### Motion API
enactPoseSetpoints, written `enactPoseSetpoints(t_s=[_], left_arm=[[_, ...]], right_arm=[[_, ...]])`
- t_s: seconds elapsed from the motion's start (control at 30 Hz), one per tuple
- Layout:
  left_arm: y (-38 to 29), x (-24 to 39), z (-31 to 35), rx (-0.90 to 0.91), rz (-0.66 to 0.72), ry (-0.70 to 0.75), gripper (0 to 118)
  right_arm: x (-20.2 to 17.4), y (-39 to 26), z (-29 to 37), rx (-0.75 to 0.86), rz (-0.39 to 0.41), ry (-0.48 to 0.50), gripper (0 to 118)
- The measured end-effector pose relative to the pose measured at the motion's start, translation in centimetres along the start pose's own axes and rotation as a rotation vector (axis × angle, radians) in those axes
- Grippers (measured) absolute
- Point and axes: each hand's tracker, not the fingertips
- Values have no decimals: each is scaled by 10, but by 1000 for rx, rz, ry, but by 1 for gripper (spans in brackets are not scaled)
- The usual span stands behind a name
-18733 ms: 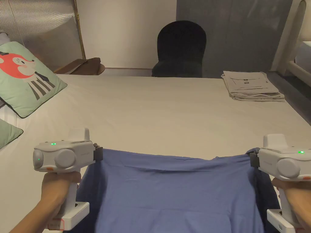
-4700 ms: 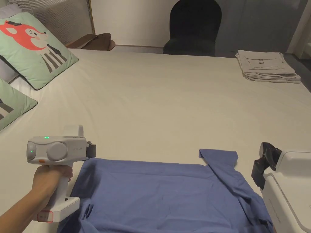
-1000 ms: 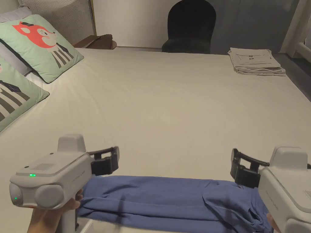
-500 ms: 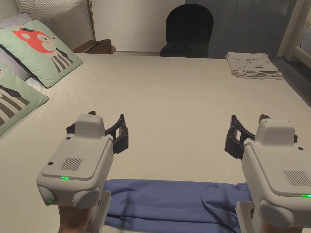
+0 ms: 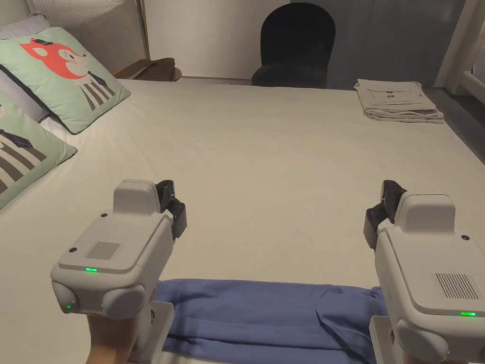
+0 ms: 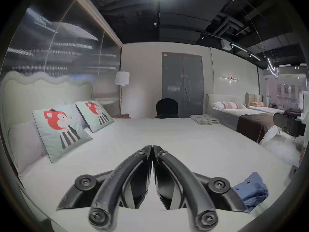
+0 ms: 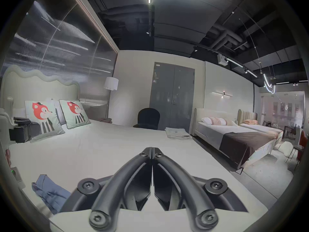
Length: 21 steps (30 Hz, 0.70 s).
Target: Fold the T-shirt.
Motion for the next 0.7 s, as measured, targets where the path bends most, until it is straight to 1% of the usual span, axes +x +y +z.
enactPoseSetpoints(t_s=[0.23,0.3,0.33,0.4,0.5,0.53,0.63,0.67,0.7], left_arm=[[-17,-79,-11,-276,397,-264,0],[-26,-105,-13,-351,474,-288,0],[-33,-118,-15,-394,496,-306,0],[-46,-142,-17,-454,542,-298,0],[-65,-168,-18,-605,616,-333,0],[-73,-176,-18,-632,645,-312,0],[-95,-194,-18,-686,636,-275,1],[-100,-198,-19,-699,628,-264,2],[-105,-203,-20,-709,646,-260,16]], right_arm=[[-4,-4,-4,-21,9,17,0],[-4,-6,-6,-29,3,23,0],[-5,-7,-8,-34,0,25,0],[-6,-8,-10,-44,-7,31,0],[-9,-11,-12,-58,4,33,0],[-10,-13,-13,-62,5,34,0],[-13,-15,-15,-73,15,34,0],[-14,-15,-16,-78,17,36,0],[-15,-16,-18,-84,19,35,0]])
